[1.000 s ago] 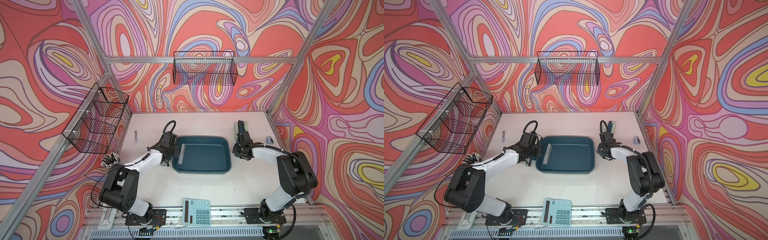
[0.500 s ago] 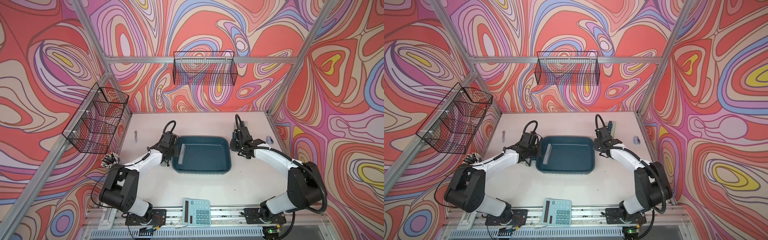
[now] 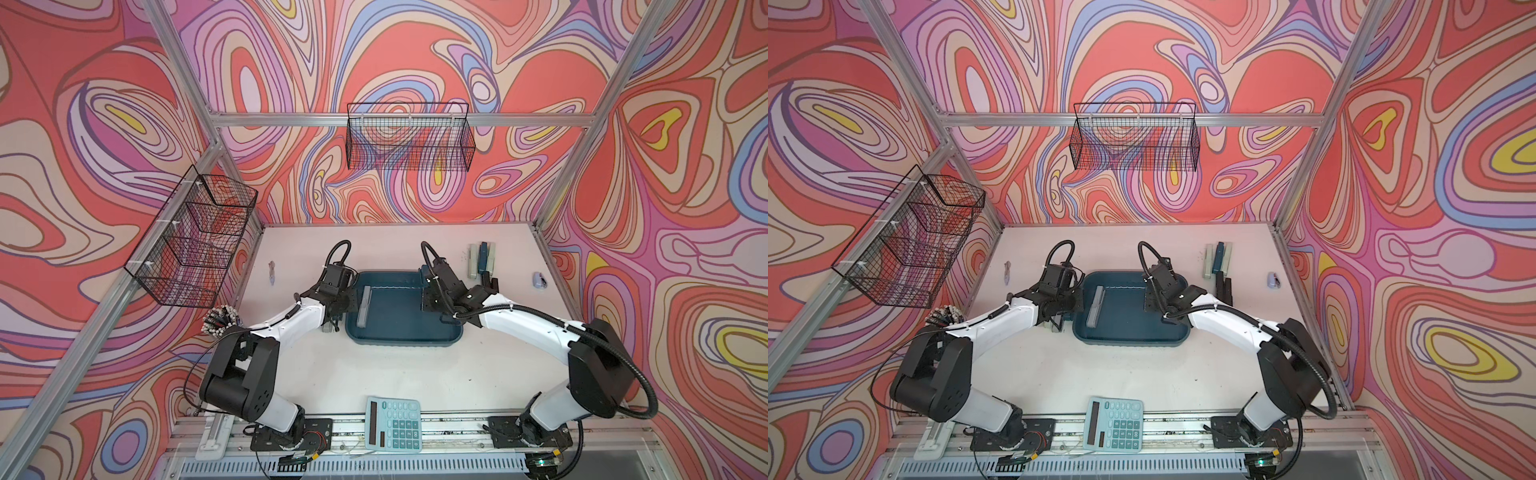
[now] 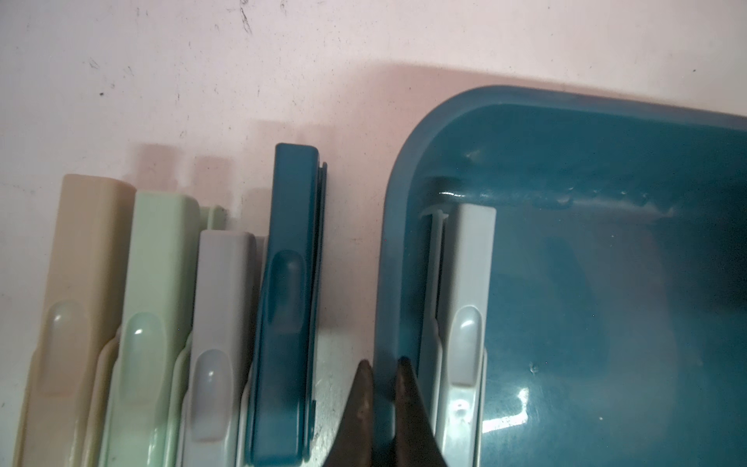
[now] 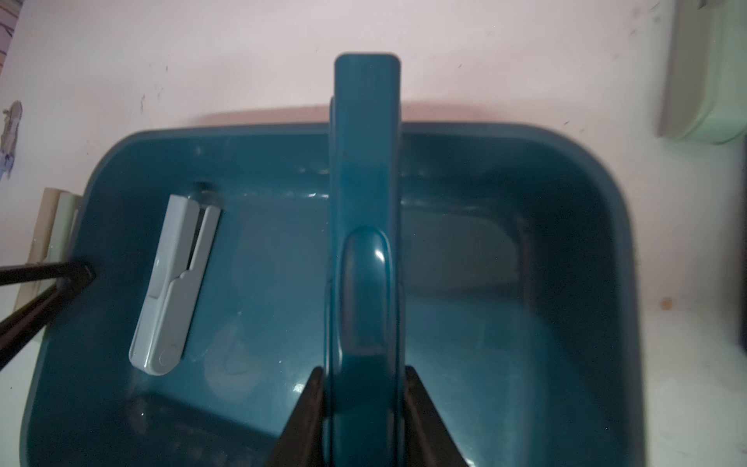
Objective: Put the pruning pliers into the storage box
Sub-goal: Place the pruning pliers in the storage box.
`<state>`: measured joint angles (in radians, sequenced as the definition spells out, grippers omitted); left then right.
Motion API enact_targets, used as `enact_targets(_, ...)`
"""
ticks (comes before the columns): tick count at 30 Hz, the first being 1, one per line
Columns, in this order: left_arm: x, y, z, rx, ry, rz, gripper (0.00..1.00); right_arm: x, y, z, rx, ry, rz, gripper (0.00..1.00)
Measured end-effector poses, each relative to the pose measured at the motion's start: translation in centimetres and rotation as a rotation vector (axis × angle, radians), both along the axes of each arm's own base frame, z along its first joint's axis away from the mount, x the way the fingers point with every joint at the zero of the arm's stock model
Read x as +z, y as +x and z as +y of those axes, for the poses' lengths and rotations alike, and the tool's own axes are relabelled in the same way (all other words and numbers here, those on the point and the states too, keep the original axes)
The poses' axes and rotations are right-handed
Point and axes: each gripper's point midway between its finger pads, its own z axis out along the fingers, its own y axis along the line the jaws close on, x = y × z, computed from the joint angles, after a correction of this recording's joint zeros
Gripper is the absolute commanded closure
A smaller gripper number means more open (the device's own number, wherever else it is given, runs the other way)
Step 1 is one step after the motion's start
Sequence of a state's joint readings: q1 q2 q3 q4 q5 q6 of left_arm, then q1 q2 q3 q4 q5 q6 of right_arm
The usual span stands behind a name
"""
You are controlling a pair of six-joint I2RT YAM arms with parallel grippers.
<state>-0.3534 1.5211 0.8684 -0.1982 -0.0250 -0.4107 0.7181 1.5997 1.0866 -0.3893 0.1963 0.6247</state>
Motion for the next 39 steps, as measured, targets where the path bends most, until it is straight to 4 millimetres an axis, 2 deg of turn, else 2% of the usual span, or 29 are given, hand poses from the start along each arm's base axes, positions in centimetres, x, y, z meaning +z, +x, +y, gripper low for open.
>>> enact_targets(7, 0.0, 0.0, -0.1, 0.004, -0.011, 0.005, 1.0, -4.9, -0.4, 4.2, 0.025, 0.022, 0.074, 0.78)
enact_targets(13, 0.0, -0.1, -0.1, 0.004, -0.012, 0.006, 1.0, -7.4, 0.4, 7.0, 0.028, 0.06, 0.091, 0.76)
enact_targets(18, 0.0, -0.1, -0.1, 0.005, -0.013, 0.006, 1.0, -7.0, 1.8, 9.6, 0.047, 0.123, 0.074, 0.76)
enact_targets(24, 0.0, -0.1, -0.1, 0.01, -0.017, 0.007, 1.0, -7.3, 2.0, 11.6, 0.079, 0.158, 0.083, 0.73)
enact_targets(29, 0.0, -0.1, -0.1, 0.012, -0.018, 0.007, 1.0, -7.2, 2.1, 12.5, 0.087, 0.19, 0.088, 0.66)
enact_targets(39, 0.0, -0.1, -0.1, 0.012, -0.018, 0.007, 0.99, -7.0, 1.7, 13.3, 0.109, 0.22, 0.102, 0.6)
